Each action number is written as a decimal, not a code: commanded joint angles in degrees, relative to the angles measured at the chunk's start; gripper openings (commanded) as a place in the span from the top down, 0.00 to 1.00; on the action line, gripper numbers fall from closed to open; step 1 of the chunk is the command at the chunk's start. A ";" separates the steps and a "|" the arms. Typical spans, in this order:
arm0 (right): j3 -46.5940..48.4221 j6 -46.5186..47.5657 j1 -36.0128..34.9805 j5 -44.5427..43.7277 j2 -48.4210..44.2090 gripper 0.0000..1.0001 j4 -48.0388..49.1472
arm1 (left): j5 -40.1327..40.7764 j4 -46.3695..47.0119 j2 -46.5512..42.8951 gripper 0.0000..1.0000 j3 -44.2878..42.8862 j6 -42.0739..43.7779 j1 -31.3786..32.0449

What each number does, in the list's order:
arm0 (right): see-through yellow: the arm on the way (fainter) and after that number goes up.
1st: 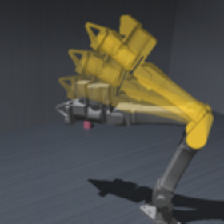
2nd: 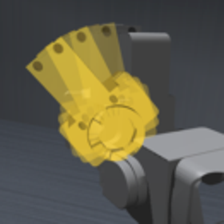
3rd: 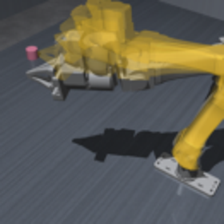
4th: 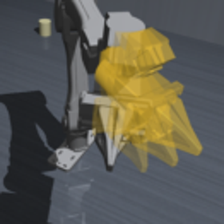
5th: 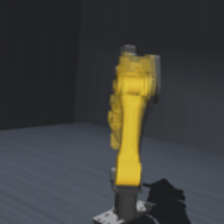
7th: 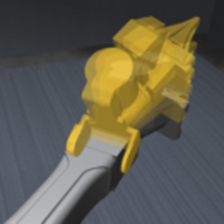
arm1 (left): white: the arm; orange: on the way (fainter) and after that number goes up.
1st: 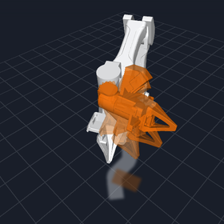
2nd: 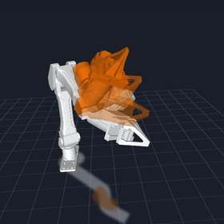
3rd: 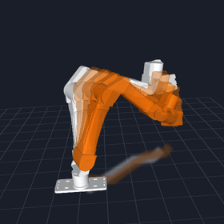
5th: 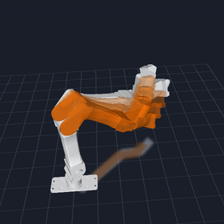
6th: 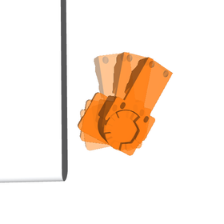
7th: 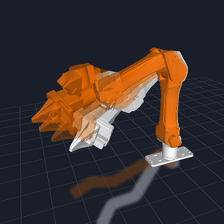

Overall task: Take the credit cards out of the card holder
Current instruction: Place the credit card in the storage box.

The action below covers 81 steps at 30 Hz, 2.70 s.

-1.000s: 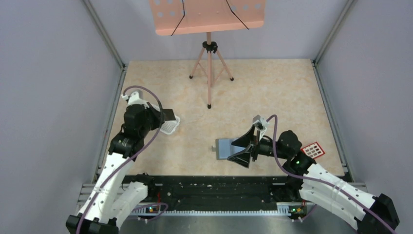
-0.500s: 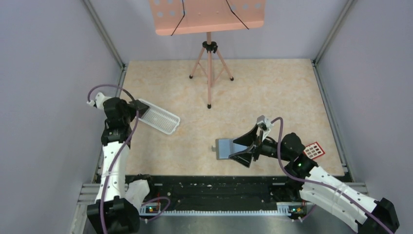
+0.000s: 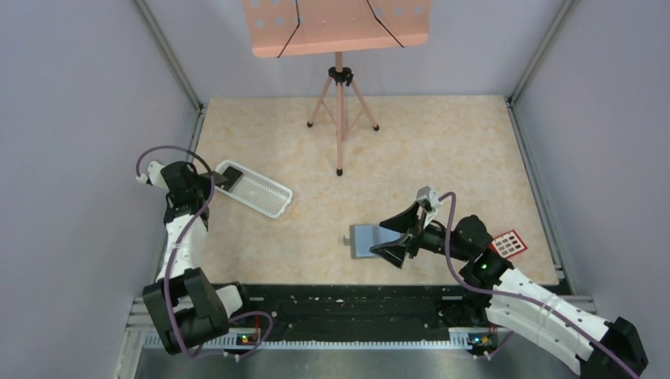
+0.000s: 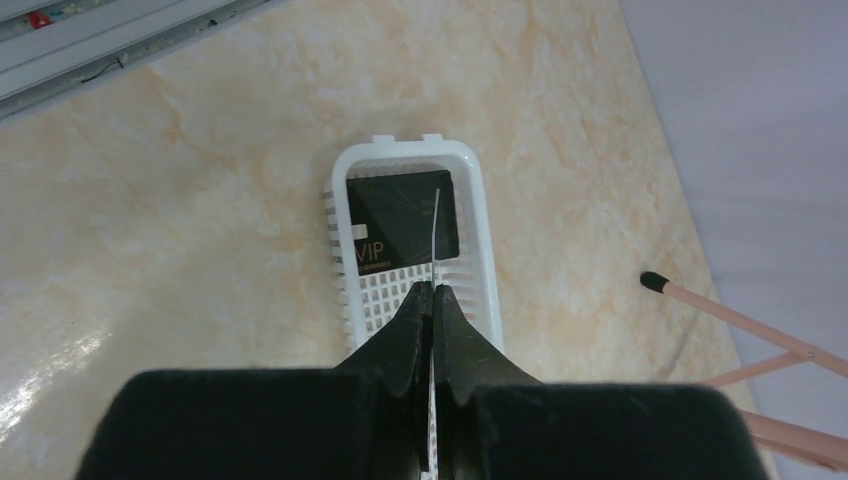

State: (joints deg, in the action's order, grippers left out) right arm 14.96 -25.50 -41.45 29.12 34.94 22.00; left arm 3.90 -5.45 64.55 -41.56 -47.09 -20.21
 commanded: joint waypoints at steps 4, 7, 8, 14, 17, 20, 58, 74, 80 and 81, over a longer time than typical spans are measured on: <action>-0.92 1.91 0.34 -2.25 -0.84 0.01 2.39 | -7.90 13.58 6.55 1.00 2.73 -0.02 -4.39; -1.81 1.83 0.41 -2.53 -0.69 0.01 3.12 | -10.66 14.39 10.04 1.00 1.06 2.03 -4.64; -2.09 1.73 0.41 -2.57 -0.65 0.01 3.45 | -11.47 14.45 10.96 1.00 0.54 2.45 -4.66; -1.66 1.90 0.41 -2.93 0.39 0.01 4.06 | -14.44 15.93 14.71 1.00 -0.68 3.49 -4.75; -1.72 1.79 0.41 -3.14 0.60 0.02 3.94 | -15.42 17.80 16.58 1.00 -1.04 3.22 -4.75; -2.08 1.84 0.41 -3.52 0.58 0.02 3.94 | -14.93 21.18 17.32 1.00 0.27 2.35 -4.71; -1.95 2.69 0.41 -5.53 1.05 0.02 2.92 | -9.31 17.64 20.45 0.72 -0.72 2.74 -4.75; -1.95 3.09 0.40 -6.16 1.55 0.02 2.60 | -7.75 16.62 19.60 0.84 -0.50 1.53 -4.71; -2.00 3.12 0.36 -6.42 1.62 0.02 2.47 | -7.35 16.24 16.90 0.79 0.92 1.61 -4.67; -1.88 2.97 0.40 -6.56 1.70 0.02 2.36 | -7.72 15.78 16.36 0.79 1.07 1.60 -4.67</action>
State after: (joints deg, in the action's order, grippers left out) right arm 12.75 -23.49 -41.45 23.49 36.53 23.07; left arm -4.21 9.76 84.79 -40.47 -45.34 -24.64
